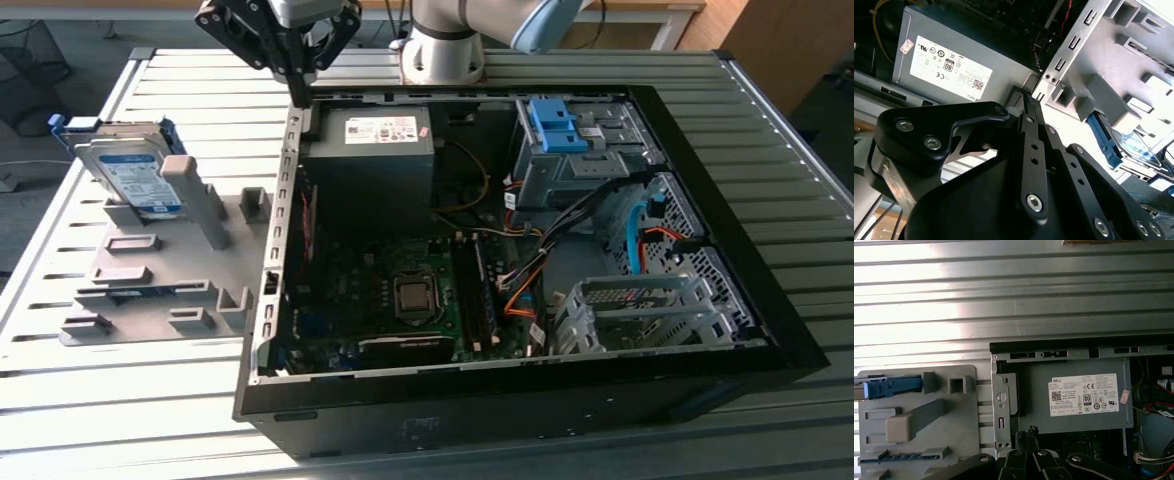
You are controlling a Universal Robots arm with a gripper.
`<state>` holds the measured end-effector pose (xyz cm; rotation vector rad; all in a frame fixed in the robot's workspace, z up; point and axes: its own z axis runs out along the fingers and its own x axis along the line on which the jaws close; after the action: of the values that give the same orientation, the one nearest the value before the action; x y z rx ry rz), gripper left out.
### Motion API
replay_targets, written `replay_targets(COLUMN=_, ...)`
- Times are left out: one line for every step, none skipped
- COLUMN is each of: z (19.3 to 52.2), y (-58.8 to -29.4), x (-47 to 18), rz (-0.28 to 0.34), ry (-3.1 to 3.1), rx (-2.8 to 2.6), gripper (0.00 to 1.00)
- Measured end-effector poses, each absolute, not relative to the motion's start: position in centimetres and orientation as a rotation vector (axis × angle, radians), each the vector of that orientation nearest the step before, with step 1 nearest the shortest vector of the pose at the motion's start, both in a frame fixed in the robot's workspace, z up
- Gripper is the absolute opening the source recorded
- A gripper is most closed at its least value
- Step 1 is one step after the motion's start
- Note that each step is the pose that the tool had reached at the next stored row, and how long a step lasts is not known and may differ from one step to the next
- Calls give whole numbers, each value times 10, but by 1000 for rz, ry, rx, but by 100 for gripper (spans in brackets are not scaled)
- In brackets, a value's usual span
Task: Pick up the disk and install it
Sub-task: 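Reach for the disk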
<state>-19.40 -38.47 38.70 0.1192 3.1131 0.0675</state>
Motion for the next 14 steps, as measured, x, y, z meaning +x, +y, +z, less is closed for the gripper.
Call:
replay_targets(z=387, y=-385, x=-194, rz=68, ry=3113, rx=119, gripper=11)
replay_targets(z=387, y=-385, x=-195, rz=68, ry=3113, rx=119, gripper=11)
replay_targets(z=387, y=-385, x=-195, rz=68, ry=3113, rx=119, gripper=11)
replay_targets(z=387, y=-385, x=-195, rz=68, ry=3113, rx=119, gripper=11)
replay_targets(z=387, y=-385, x=-196, rz=68, ry=3113, rx=119, gripper=11)
replay_targets(z=387, y=-385, x=-196, rz=67, ry=3113, rx=119, gripper=11)
replay_targets(z=387, y=-385, x=-197, rz=68, ry=3113, rx=119, gripper=11)
replay_targets(z=387, y=-385, x=-197, rz=67, ry=3113, rx=119, gripper=11)
replay_targets(z=387, y=-385, x=-198, rz=67, ry=3113, rx=119, gripper=11)
replay_targets(z=387, y=-385, x=-198, rz=67, ry=3113, rx=119, gripper=11)
replay_targets(z=386, y=-385, x=-199, rz=68, ry=3113, rx=119, gripper=11)
replay_targets(z=386, y=-385, x=-199, rz=68, ry=3113, rx=119, gripper=11)
replay_targets(z=386, y=-385, x=-199, rz=67, ry=3113, rx=119, gripper=11)
replay_targets(z=386, y=-385, x=-200, rz=67, ry=3113, rx=119, gripper=11)
